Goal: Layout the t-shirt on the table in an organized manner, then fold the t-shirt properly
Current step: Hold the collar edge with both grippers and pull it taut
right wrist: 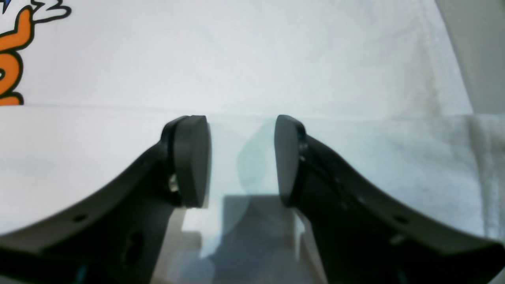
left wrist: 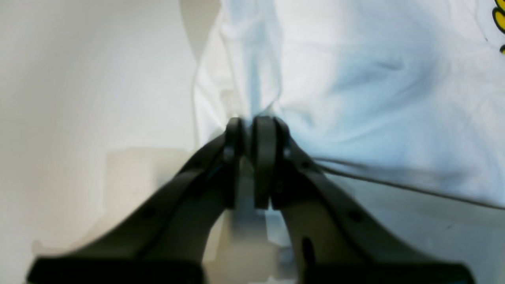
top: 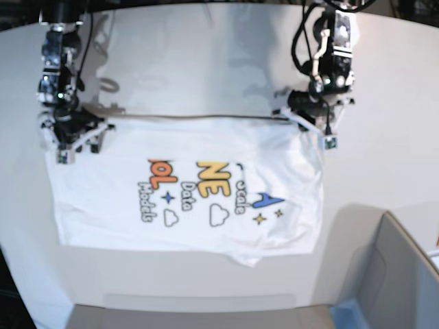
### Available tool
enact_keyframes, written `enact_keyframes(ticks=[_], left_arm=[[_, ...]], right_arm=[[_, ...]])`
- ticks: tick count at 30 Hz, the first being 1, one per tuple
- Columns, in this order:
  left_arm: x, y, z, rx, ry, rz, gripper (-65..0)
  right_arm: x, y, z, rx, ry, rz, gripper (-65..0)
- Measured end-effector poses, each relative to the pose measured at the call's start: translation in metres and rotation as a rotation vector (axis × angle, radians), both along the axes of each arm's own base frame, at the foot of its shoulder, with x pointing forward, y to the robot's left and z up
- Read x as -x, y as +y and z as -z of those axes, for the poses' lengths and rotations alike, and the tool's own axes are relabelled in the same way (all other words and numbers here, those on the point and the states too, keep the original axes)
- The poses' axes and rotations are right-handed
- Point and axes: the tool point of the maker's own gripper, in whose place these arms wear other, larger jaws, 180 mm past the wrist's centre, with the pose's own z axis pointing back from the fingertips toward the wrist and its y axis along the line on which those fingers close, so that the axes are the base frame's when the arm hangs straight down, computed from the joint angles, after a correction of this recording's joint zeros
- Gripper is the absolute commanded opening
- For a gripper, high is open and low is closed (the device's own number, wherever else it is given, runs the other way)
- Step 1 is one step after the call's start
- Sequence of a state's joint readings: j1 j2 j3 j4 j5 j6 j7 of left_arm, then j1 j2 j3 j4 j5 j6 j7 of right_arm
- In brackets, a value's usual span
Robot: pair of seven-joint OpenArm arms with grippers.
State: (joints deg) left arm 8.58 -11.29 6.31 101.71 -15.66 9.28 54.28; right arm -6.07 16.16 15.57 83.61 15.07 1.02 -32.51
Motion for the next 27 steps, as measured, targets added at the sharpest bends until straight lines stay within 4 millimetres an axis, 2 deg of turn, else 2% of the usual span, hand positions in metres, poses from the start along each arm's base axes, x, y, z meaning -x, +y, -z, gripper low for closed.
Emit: enact_keyframes(ticks=[2, 8, 13, 17, 20, 23, 27], left_arm=[[0.0, 0.002, 0.0, -0.005, 0.0, 0.003, -59.7], [0.001, 0.03, -0.003, -0.081, 0.011, 0.019, -59.7], [-0.002, 0.034, -0.015, -0.096, -0.017, 0.028, -59.7], [-0.009, 0.06, -0.031, -0.136, -0.063, -0.03, -59.7], [-0.008, 0.074, -0.033, -0.168, -0.055, -0.029, -59.7], [-0.008, 0.077, -0.035, -0.183, -0.057, -0.024, -59.6], [-0.012, 0.055, -0.05, -0.166, -0.105, 0.07, -58.5]], right_arm=[[0.0, 0.0, 0.0, 0.0, 0.0, 0.0, -37.0], [0.0, -0.002, 0.0, 0.0, 0.001, 0.002, -37.0], [0.001, -0.008, -0.001, -0.017, -0.001, 0.025, -37.0], [0.004, -0.023, -0.003, -0.003, 0.002, 0.064, -37.0], [0.005, -0.026, -0.003, 0.005, 0.004, 0.065, -37.0], [0.005, -0.026, -0.003, 0.008, 0.005, 0.065, -37.0], [0.006, -0.026, -0.002, 0.006, 0.006, 0.068, -37.0]])
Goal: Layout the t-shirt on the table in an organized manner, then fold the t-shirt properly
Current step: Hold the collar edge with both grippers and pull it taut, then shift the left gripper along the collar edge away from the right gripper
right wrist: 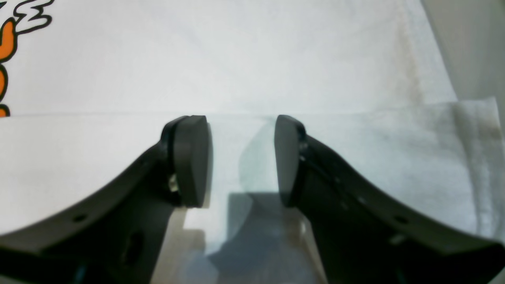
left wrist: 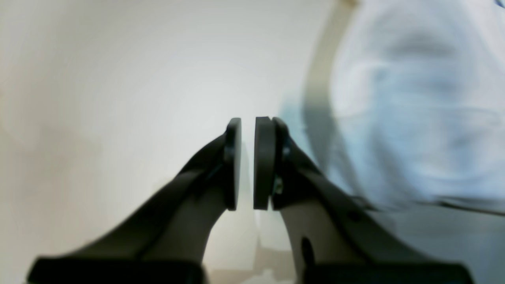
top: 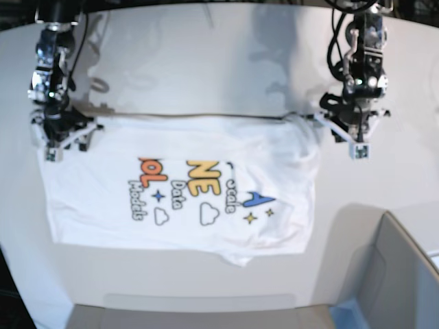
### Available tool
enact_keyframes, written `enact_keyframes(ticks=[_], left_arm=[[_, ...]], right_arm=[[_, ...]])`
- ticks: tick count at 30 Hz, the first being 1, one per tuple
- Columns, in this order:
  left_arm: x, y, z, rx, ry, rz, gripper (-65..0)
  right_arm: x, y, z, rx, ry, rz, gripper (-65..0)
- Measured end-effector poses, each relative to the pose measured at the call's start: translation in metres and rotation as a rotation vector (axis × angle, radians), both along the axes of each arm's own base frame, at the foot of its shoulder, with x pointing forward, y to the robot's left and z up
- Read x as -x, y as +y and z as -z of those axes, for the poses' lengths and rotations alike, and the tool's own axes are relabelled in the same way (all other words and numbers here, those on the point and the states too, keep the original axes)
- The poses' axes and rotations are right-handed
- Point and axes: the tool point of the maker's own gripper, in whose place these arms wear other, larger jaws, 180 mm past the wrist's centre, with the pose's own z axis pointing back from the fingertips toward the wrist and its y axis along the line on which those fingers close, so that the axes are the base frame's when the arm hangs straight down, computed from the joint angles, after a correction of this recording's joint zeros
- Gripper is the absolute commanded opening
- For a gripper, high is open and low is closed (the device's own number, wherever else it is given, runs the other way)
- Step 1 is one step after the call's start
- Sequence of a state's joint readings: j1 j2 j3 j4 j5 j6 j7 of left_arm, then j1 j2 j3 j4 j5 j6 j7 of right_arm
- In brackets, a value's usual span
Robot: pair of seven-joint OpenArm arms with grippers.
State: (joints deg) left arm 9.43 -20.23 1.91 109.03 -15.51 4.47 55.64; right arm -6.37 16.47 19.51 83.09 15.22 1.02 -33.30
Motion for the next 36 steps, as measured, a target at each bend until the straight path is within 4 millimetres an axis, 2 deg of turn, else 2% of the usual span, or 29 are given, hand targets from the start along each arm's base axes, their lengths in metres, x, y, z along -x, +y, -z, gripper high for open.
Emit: enact_keyframes(ticks=[3, 7, 13, 17, 21, 29, 31, 34, 35, 36], left_arm=[[0.009, -0.022, -0.01, 0.061, -0.008, 0.002, -50.4], [0.016, -0.044, -0.003, 0.133, 0.018, -0.002, -35.6], [0.017, -0.05, 0.006, 0.158, 0.039, -0.01, -34.9], [0.021, -0.057, 0.033, 0.147, 0.124, 0.011, -34.9], [0.017, -0.072, 0.035, 0.165, 0.121, 0.048, -36.3], [0.017, -0.071, 0.035, 0.166, 0.119, 0.041, -37.7], [0.018, -0.074, 0.037, 0.176, 0.122, 0.038, -43.6], [0.018, -0.08, 0.042, 0.197, 0.131, 0.027, -57.0], [0.018, -0.082, 0.044, 0.207, 0.137, 0.029, -59.9], [0.015, -0.083, 0.046, 0.206, 0.142, 0.033, -60.1]], right_arm=[[0.0, 0.001, 0.0, 0.002, 0.0, 0.0, -37.0], [0.0, 0.001, 0.0, 0.001, -0.004, 0.0, -37.0], [0.002, 0.001, 0.001, 0.003, -0.006, 0.0, -37.0], [0.003, 0.001, 0.002, 0.004, -0.007, -0.001, -37.0], [0.004, 0.001, 0.002, 0.005, -0.008, 0.001, -37.0], [0.004, 0.001, 0.002, 0.005, -0.008, 0.001, -37.0], [0.004, 0.001, 0.002, 0.005, -0.008, 0.001, -37.0], [0.004, 0.001, 0.002, 0.005, -0.008, 0.001, -37.0], [0.004, 0.001, 0.002, 0.005, -0.008, 0.001, -37.0], [0.004, 0.001, 0.002, 0.005, -0.009, 0.001, -37.0]])
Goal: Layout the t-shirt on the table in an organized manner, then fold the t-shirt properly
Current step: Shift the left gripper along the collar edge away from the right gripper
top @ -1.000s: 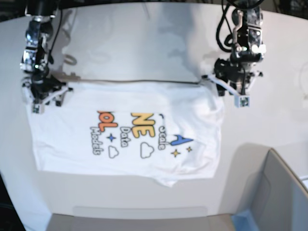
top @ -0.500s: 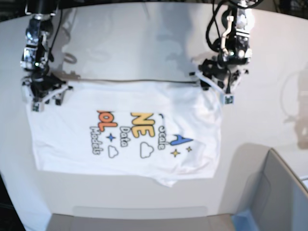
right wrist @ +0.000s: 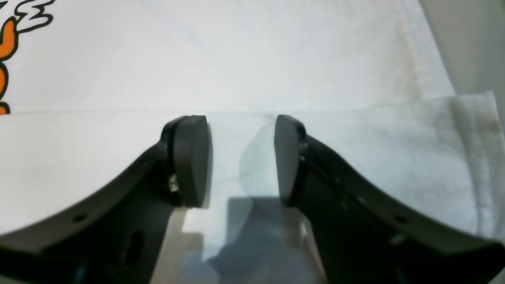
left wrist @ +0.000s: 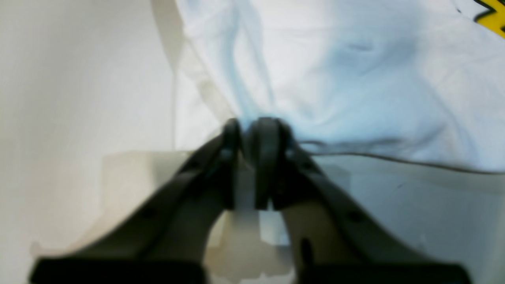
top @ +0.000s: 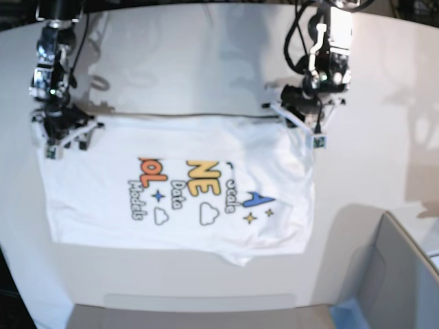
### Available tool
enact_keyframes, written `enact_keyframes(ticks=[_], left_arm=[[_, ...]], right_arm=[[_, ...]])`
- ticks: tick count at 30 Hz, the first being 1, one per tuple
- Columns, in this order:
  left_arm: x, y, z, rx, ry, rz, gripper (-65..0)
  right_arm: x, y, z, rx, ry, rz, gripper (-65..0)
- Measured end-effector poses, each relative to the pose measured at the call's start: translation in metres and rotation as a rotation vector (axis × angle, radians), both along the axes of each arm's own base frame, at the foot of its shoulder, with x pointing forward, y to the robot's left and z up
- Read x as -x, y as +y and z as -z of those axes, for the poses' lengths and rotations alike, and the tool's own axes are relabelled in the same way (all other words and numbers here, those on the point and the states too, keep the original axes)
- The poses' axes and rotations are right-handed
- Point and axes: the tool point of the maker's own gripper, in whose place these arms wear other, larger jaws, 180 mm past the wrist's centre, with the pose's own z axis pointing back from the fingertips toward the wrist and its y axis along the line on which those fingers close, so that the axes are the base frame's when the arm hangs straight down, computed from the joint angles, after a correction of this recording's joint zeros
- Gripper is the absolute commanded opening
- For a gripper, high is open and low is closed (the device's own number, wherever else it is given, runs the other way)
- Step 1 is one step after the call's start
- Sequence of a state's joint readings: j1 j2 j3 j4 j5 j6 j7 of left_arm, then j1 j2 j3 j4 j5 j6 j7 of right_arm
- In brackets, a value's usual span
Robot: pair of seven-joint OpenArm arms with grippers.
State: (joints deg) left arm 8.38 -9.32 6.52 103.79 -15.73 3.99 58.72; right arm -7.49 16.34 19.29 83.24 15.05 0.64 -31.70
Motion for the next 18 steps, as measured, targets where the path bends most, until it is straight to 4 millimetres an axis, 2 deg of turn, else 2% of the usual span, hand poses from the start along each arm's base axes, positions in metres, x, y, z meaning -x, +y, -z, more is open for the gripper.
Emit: enact_keyframes(ticks=[3, 9, 15, 18], left_arm=[[-0.009, 0.004, 0.004, -0.008, 0.005, -0.008, -59.9], [-0.01, 0.009, 0.003, -0.014, -0.015, -0.021, -60.8], [-0.012, 0.063, -0.005, -0.067, -0.032, -0.132, -60.8], [-0.012, 0.079, -0.008, -0.118, -0.036, -0.135, -60.8]], right_arm=[[0.001, -0.001, 0.0, 0.002, 0.001, 0.0, -37.0], [0.001, -0.002, 0.0, 0.004, 0.002, -0.002, -37.0], [0.001, -0.002, 0.0, 0.005, 0.002, -0.002, -37.0], [0.001, -0.003, 0.0, 0.005, 0.002, -0.001, -37.0]])
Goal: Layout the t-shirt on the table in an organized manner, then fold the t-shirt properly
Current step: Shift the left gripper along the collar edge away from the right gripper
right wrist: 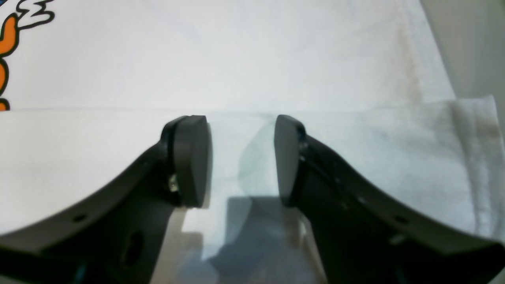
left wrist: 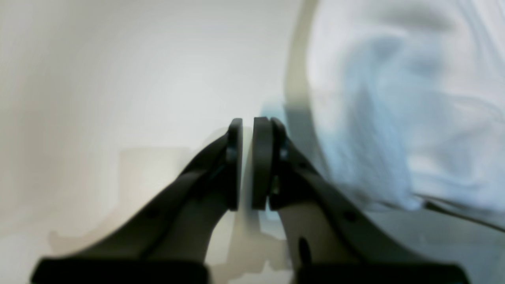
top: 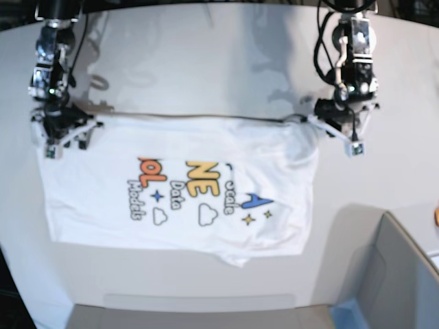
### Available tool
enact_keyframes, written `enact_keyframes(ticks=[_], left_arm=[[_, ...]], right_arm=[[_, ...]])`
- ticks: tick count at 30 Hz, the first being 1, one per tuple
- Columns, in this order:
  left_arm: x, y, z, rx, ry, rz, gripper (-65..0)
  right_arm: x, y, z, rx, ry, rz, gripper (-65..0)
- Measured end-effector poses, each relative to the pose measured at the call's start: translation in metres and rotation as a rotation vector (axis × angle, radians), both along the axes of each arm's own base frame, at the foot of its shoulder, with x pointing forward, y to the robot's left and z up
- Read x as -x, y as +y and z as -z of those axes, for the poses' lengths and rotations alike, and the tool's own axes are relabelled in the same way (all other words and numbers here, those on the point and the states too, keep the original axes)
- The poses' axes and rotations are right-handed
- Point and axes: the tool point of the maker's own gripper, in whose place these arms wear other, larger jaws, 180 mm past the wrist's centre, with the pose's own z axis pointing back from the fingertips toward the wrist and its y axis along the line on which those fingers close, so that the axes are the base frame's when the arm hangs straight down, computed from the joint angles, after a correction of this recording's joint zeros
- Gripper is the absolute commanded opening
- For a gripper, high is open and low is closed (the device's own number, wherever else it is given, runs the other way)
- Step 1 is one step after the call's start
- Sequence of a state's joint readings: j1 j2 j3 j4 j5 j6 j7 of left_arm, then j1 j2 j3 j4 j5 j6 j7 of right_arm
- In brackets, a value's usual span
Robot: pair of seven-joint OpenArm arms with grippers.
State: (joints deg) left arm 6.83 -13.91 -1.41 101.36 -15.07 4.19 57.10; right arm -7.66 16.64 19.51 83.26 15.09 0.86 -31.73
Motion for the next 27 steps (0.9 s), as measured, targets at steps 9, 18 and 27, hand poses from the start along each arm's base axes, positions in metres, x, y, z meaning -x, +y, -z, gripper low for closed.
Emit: enact_keyframes(ticks=[9, 18, 27], left_arm=[[-0.001, 0.01, -0.012, -0.035, -0.023, 0.007, -60.6], [0.003, -0.028, -0.04, 0.041, -0.107, 0.046, -36.5], [0.015, -0.043, 0.012, 0.09, 0.043, 0.063, -37.2]], right_arm=[[0.0, 0.0, 0.0, -0.002, 0.001, 0.001, -37.0], [0.0, 0.001, 0.0, -0.002, 0.002, -0.002, -37.0], [0.0, 0.001, 0.0, 0.001, 0.003, -0.002, -37.0]])
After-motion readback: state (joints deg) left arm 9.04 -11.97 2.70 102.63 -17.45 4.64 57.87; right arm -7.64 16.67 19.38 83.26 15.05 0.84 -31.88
